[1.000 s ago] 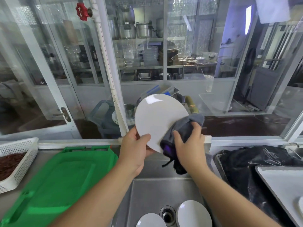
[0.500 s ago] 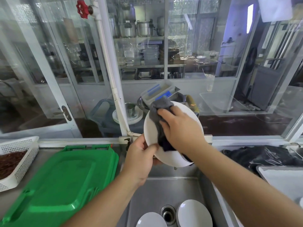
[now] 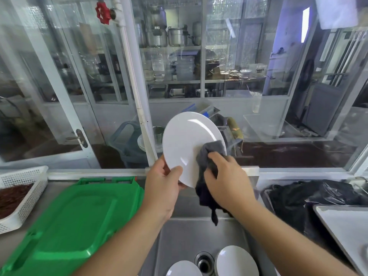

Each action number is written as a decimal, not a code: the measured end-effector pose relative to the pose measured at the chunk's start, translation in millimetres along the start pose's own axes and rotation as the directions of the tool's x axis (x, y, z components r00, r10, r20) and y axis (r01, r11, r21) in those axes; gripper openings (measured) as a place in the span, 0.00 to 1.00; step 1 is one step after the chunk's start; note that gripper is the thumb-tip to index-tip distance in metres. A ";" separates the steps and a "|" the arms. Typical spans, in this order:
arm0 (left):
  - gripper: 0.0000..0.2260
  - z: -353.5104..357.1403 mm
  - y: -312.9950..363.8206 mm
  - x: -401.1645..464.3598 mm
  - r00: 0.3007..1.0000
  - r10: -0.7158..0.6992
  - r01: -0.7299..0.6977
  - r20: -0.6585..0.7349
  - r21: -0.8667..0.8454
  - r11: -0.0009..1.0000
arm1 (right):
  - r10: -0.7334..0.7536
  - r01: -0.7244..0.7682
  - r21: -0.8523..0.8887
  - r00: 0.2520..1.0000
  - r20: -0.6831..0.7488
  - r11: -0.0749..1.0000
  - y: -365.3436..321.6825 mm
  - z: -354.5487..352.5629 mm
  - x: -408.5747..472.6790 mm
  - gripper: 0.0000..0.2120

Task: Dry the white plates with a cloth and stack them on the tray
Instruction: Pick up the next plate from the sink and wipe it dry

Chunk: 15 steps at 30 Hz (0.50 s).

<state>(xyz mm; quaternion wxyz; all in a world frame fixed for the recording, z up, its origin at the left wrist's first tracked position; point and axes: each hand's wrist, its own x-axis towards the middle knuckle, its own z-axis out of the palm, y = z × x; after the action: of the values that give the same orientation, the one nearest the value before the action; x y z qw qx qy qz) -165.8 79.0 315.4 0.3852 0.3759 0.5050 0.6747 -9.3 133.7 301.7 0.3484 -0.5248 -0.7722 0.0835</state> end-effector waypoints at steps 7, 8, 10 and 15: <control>0.15 12.5 -17.5 -13.8 0.994 -0.050 0.050 0.096 0.010 0.999 | -0.280 0.271 0.149 0.959 0.039 0.951 -31.9 -17.0 22.0 0.15; 0.15 12.3 -17.8 -15.5 0.992 -0.057 0.058 0.115 -0.001 0.998 | -0.338 0.332 0.121 0.940 0.036 0.936 -32.5 -22.2 29.9 0.14; 0.16 11.9 -17.8 -19.5 0.987 -0.068 0.071 0.145 -0.017 0.997 | -0.402 0.402 0.033 0.916 -0.007 0.915 -30.1 -30.7 45.3 0.13; 0.16 9.2 -14.0 -23.2 0.994 -0.064 0.072 0.094 -0.085 0.994 | -0.287 0.285 -0.029 0.956 -0.065 0.958 -15.6 -37.9 72.6 0.14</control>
<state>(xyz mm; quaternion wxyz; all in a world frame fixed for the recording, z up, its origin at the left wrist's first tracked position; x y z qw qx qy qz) -145.9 64.5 300.9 0.4469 0.3712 0.4693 0.6650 -12.4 181.0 370.3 0.3779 -0.4134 -0.8284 0.0069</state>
